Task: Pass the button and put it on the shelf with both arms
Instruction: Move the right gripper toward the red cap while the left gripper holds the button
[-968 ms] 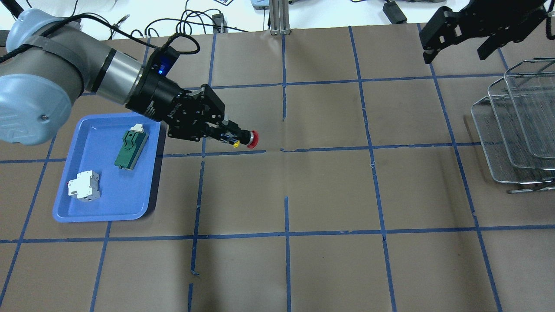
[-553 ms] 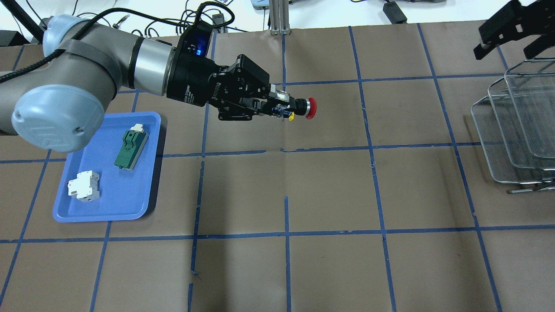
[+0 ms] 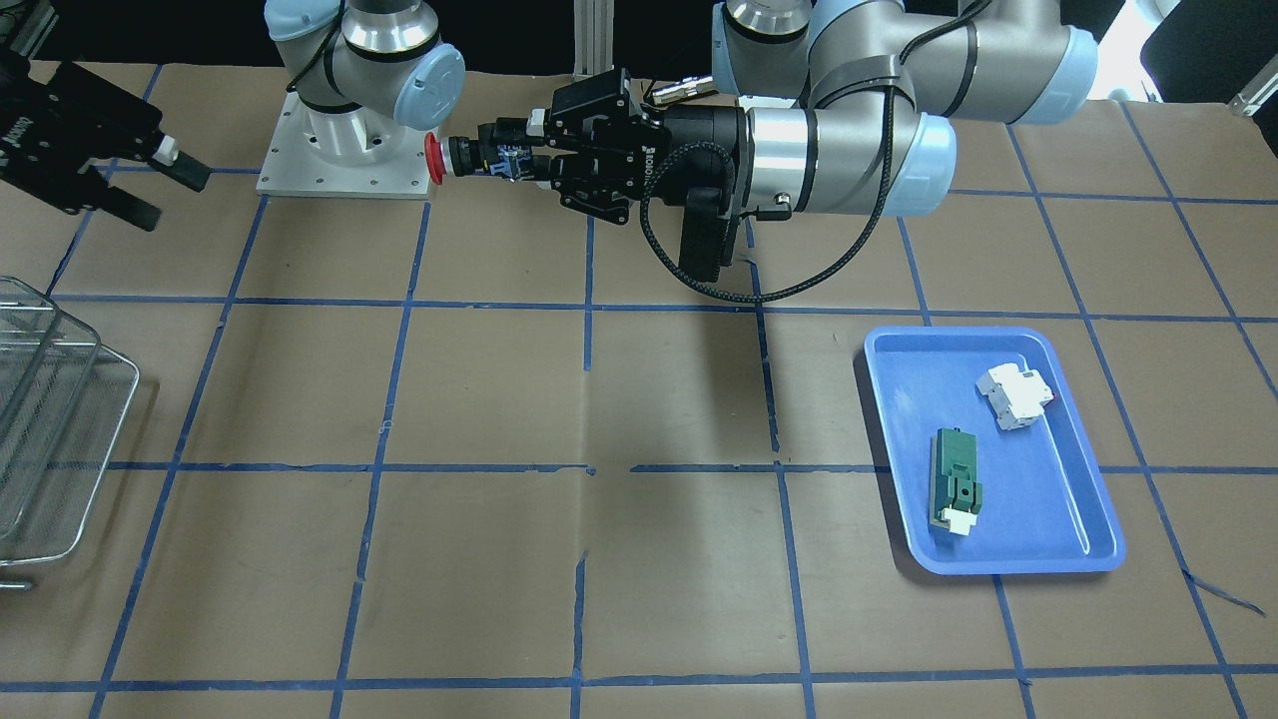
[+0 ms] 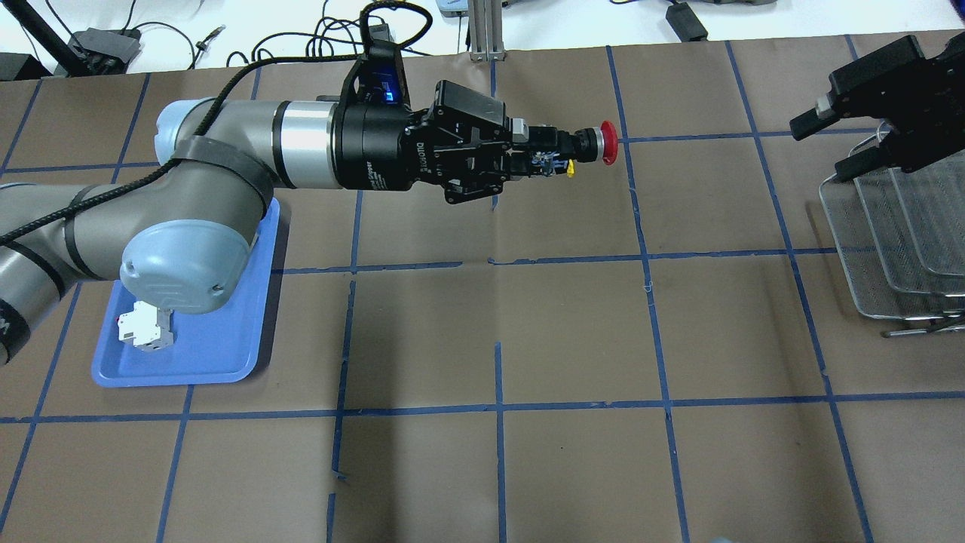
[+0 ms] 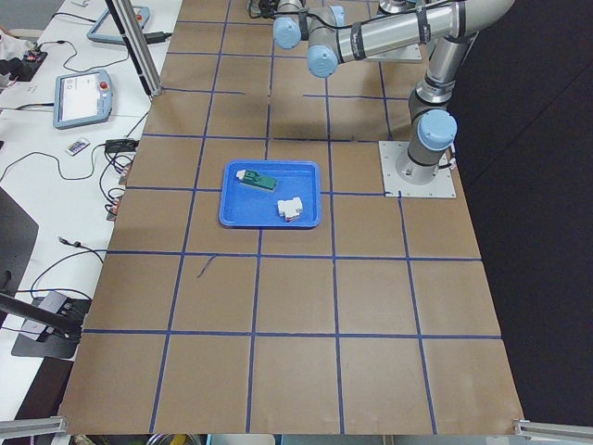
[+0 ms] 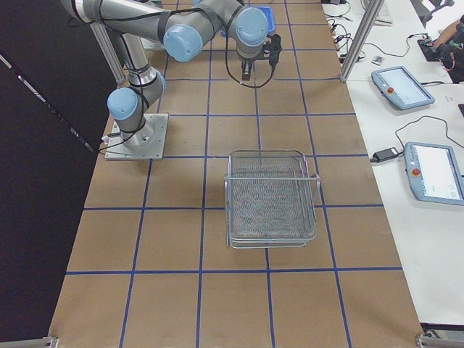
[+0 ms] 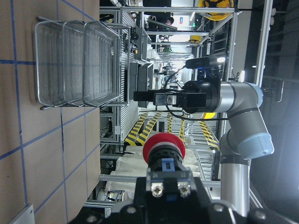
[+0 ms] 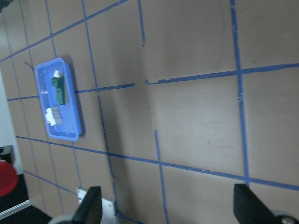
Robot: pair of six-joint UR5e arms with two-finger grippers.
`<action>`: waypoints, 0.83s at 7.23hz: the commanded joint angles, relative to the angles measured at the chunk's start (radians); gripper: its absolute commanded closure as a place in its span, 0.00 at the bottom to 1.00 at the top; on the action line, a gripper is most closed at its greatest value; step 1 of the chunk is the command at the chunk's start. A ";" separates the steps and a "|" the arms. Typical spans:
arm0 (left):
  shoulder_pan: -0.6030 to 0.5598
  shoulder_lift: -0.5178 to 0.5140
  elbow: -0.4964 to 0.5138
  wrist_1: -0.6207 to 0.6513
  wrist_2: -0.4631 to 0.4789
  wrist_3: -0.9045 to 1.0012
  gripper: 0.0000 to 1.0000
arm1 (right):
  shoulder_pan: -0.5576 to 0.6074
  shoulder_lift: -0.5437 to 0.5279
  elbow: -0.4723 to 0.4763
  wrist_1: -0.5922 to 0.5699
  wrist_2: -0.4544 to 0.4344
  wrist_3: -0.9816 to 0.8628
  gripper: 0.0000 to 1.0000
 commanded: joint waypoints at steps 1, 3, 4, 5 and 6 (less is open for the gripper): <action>-0.004 -0.006 -0.026 0.039 -0.006 -0.011 1.00 | -0.002 0.018 0.009 0.195 0.224 -0.087 0.00; -0.008 -0.006 -0.022 0.039 0.001 -0.015 1.00 | 0.012 0.058 0.013 0.375 0.343 -0.288 0.00; -0.011 -0.005 -0.023 0.040 -0.001 -0.016 1.00 | 0.033 0.055 0.037 0.399 0.343 -0.296 0.00; -0.015 -0.003 -0.017 0.048 -0.007 -0.016 1.00 | 0.081 0.050 0.067 0.433 0.348 -0.304 0.00; -0.015 -0.008 -0.026 0.077 -0.016 -0.018 1.00 | 0.128 0.034 0.090 0.435 0.355 -0.296 0.00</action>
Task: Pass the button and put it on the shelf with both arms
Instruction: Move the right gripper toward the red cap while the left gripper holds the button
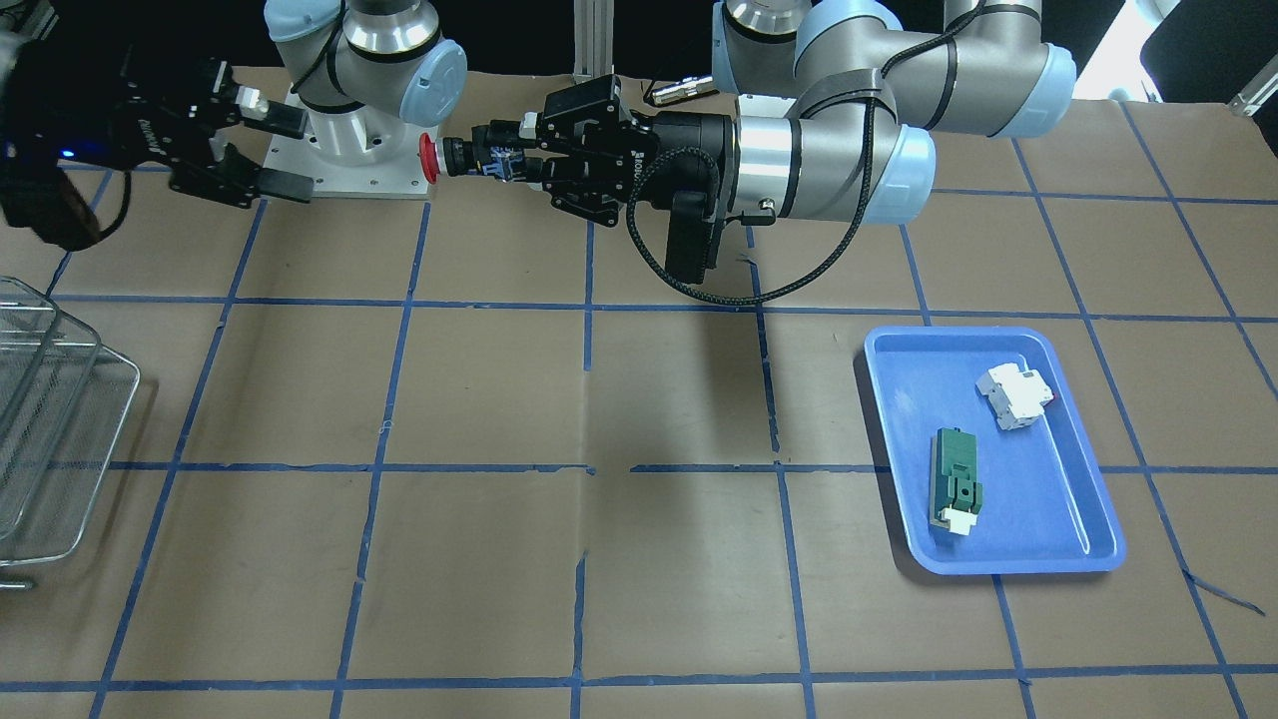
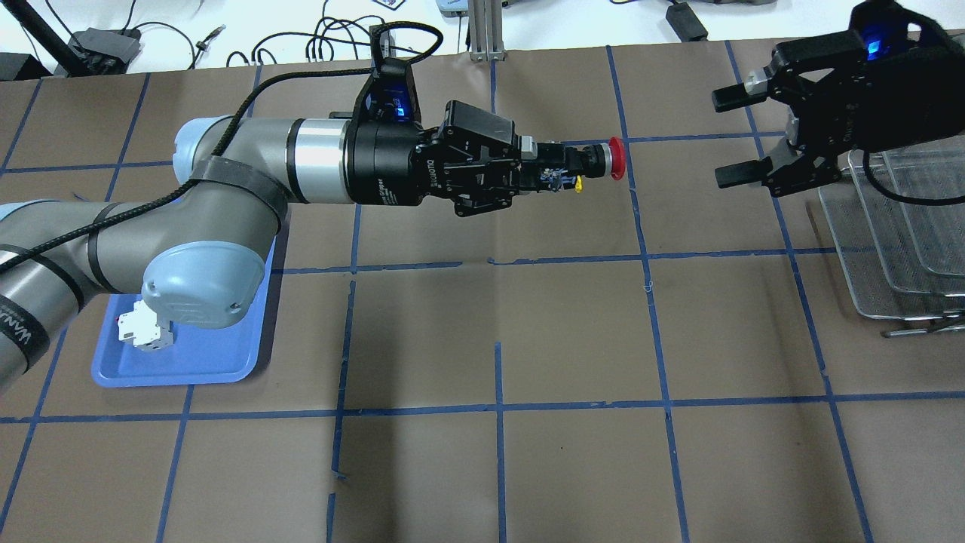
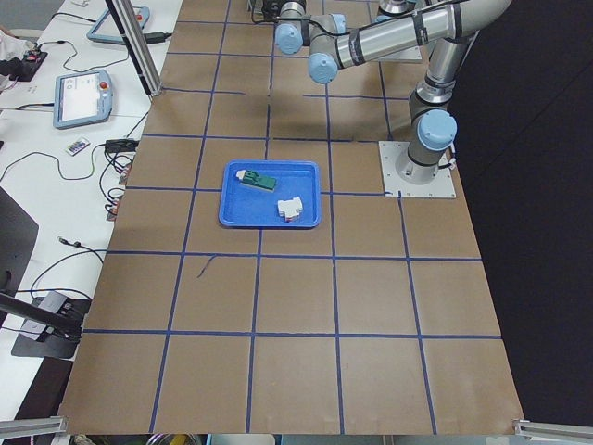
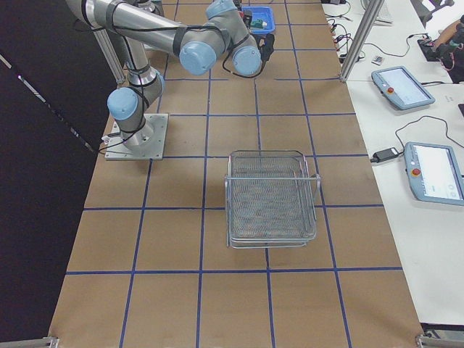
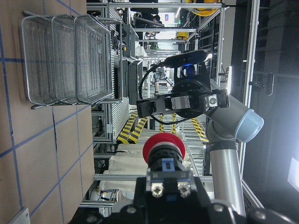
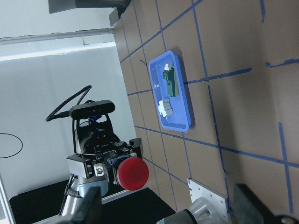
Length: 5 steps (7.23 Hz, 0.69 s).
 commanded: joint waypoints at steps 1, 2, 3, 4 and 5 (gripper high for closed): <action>0.000 -0.005 -0.009 0.043 -0.009 -0.001 1.00 | 0.081 -0.023 0.036 0.022 0.029 0.005 0.00; -0.001 -0.004 -0.009 0.045 -0.009 -0.001 1.00 | 0.098 -0.024 0.036 0.022 0.069 0.007 0.00; -0.003 -0.002 -0.009 0.045 -0.009 -0.001 1.00 | 0.101 -0.023 0.036 0.022 0.081 0.004 0.00; -0.003 -0.002 -0.009 0.045 -0.009 -0.001 1.00 | 0.142 -0.023 0.038 0.013 0.110 0.002 0.00; -0.003 -0.001 -0.009 0.045 -0.009 -0.006 1.00 | 0.179 -0.021 0.038 0.004 0.170 -0.001 0.00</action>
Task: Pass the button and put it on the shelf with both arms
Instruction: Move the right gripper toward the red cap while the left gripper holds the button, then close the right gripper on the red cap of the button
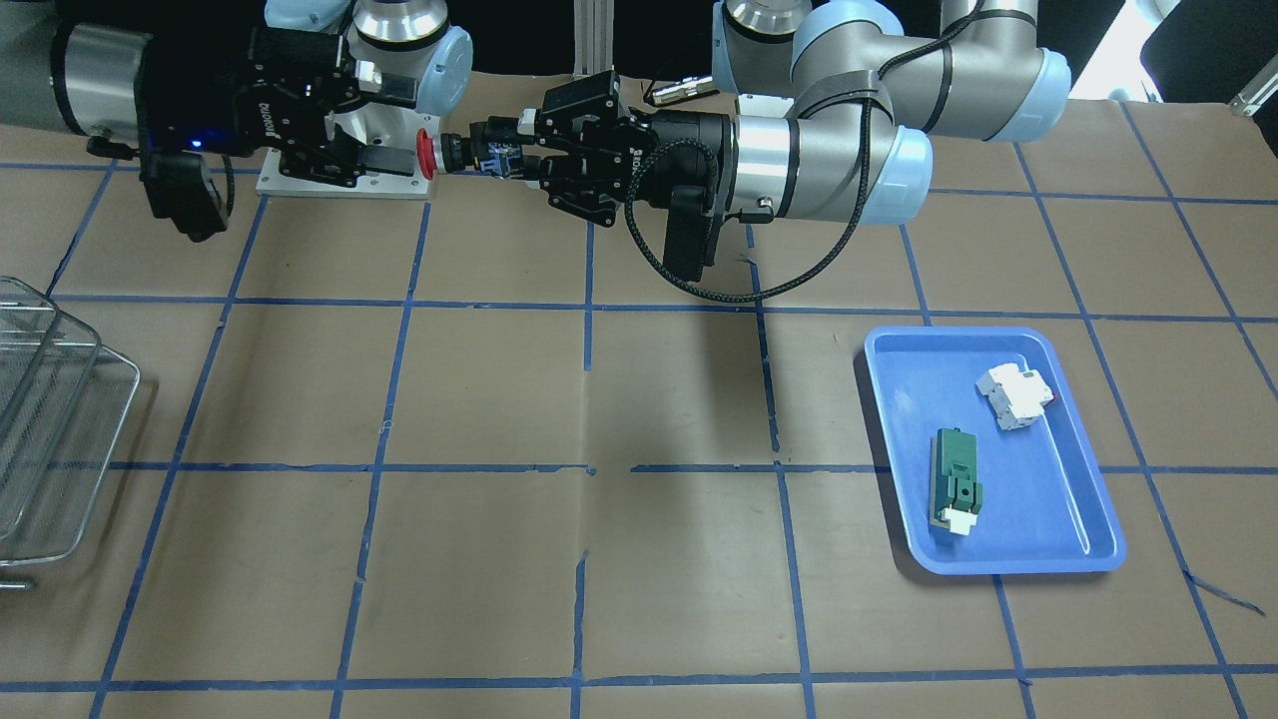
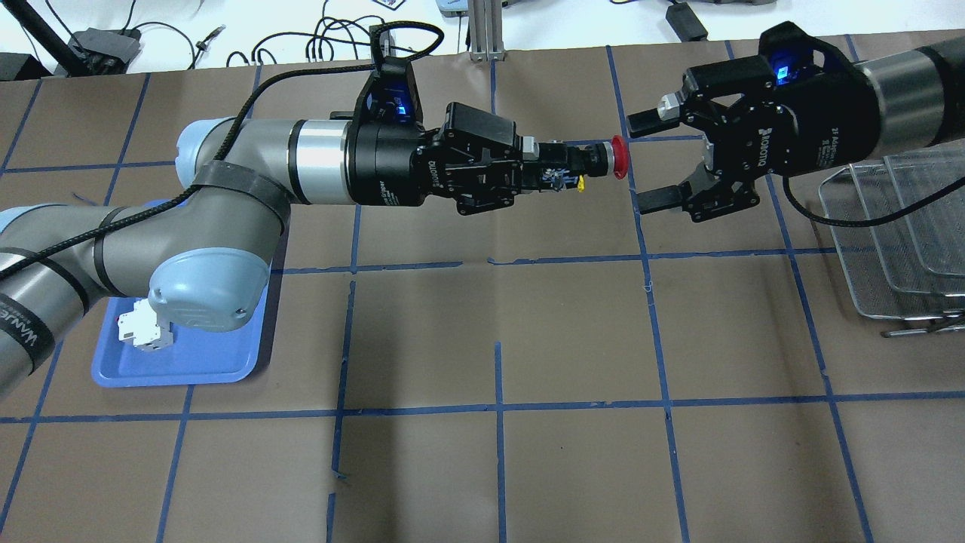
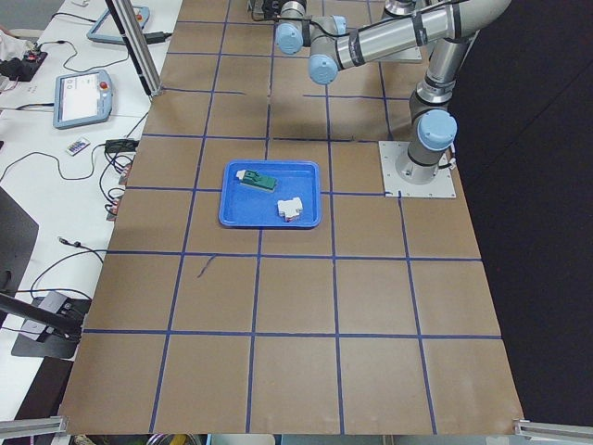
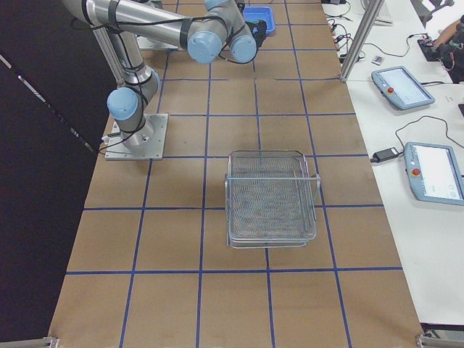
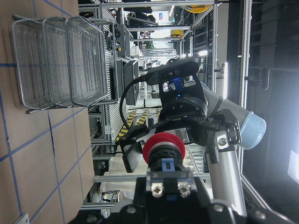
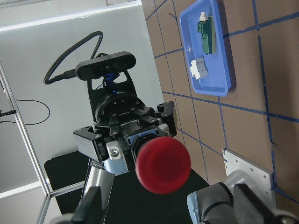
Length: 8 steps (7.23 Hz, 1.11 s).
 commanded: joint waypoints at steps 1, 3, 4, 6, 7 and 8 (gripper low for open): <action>-0.002 0.003 0.001 0.000 0.000 -0.011 1.00 | 0.045 0.001 0.001 -0.013 0.063 -0.005 0.00; -0.002 0.003 0.001 0.002 0.000 -0.011 1.00 | 0.034 0.012 0.004 -0.107 0.037 -0.008 0.00; -0.003 0.003 0.001 0.002 0.000 -0.011 1.00 | 0.027 0.015 0.004 -0.110 0.021 -0.006 0.00; -0.003 0.003 0.001 0.002 -0.002 -0.013 1.00 | 0.027 0.015 0.004 -0.105 0.021 -0.005 0.01; -0.005 0.001 0.003 0.002 -0.002 -0.019 1.00 | 0.027 0.013 0.004 -0.094 0.020 0.003 0.15; -0.005 0.003 0.003 0.002 -0.002 -0.019 1.00 | 0.028 0.006 0.004 -0.020 0.026 0.003 0.26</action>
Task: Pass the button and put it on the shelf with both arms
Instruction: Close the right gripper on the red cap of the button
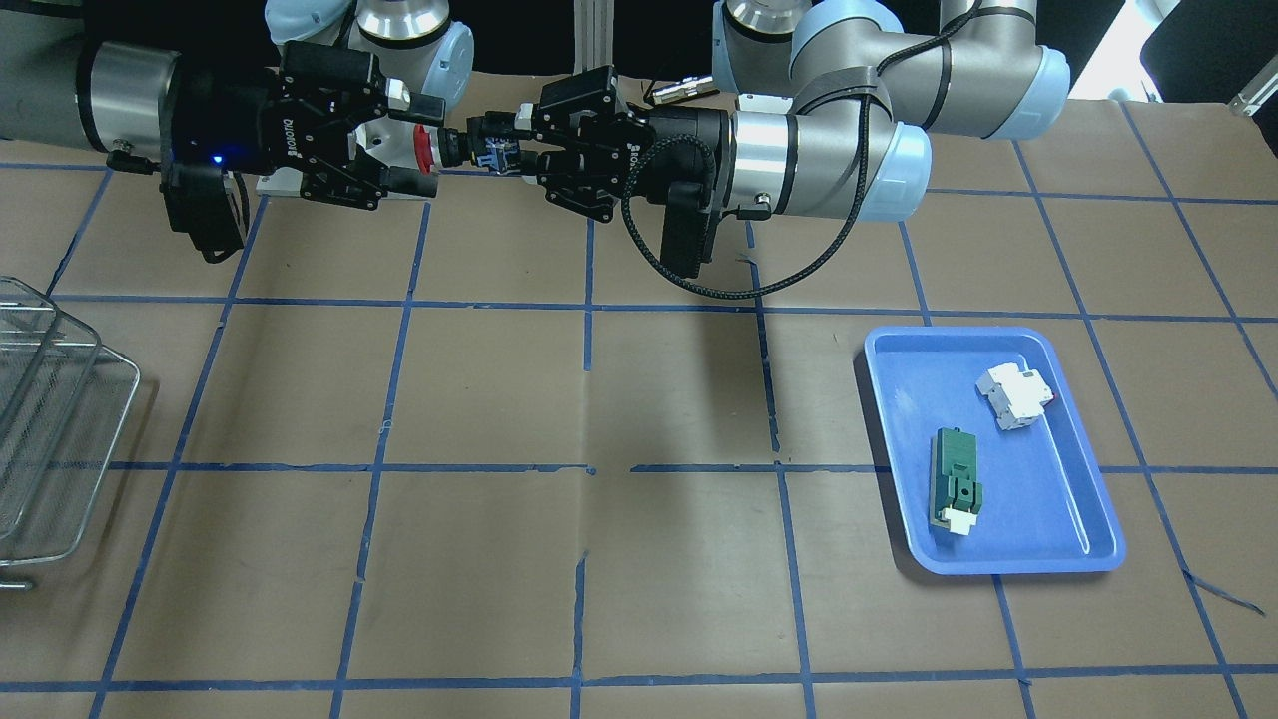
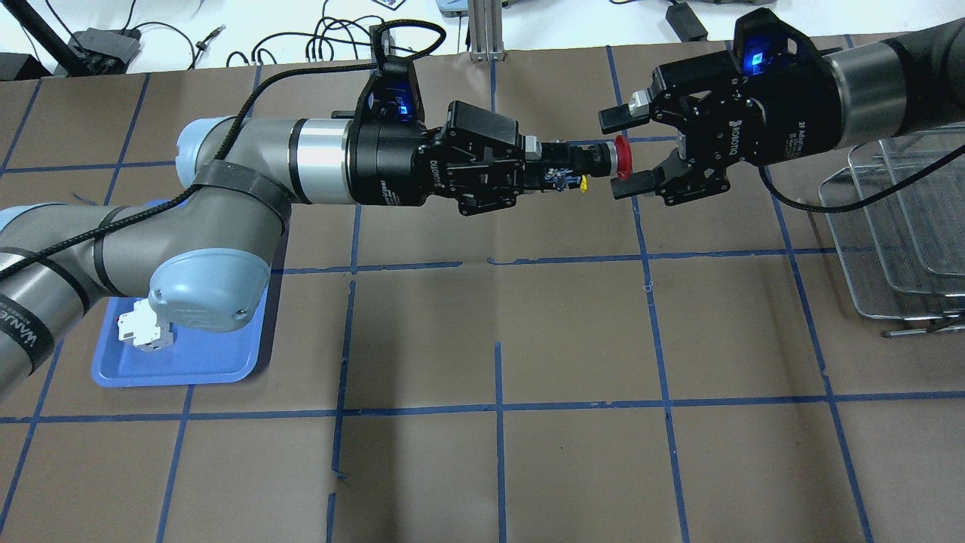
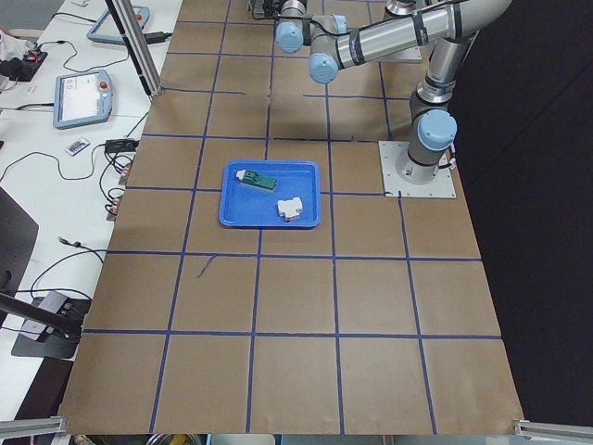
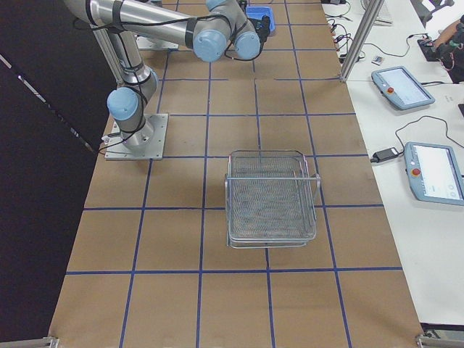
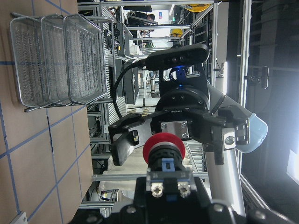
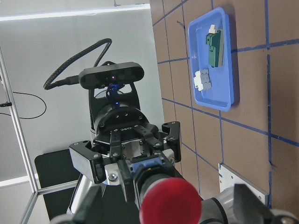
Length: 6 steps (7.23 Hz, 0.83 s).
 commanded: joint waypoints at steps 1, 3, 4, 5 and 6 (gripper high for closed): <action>-0.001 0.000 0.001 0.000 0.001 -0.002 1.00 | -0.001 -0.005 -0.001 0.089 0.001 -0.005 0.42; -0.001 -0.001 0.001 0.002 0.003 0.000 1.00 | -0.001 -0.005 -0.008 0.079 0.001 -0.005 0.66; -0.001 -0.001 0.001 0.000 0.001 0.000 1.00 | -0.001 -0.005 -0.009 0.071 -0.001 -0.003 0.67; -0.001 -0.001 0.001 0.002 0.001 0.000 1.00 | -0.001 -0.005 -0.011 0.065 -0.001 -0.003 0.67; -0.001 -0.003 0.001 0.002 0.003 0.000 0.99 | -0.002 -0.005 -0.011 0.065 -0.001 -0.002 0.67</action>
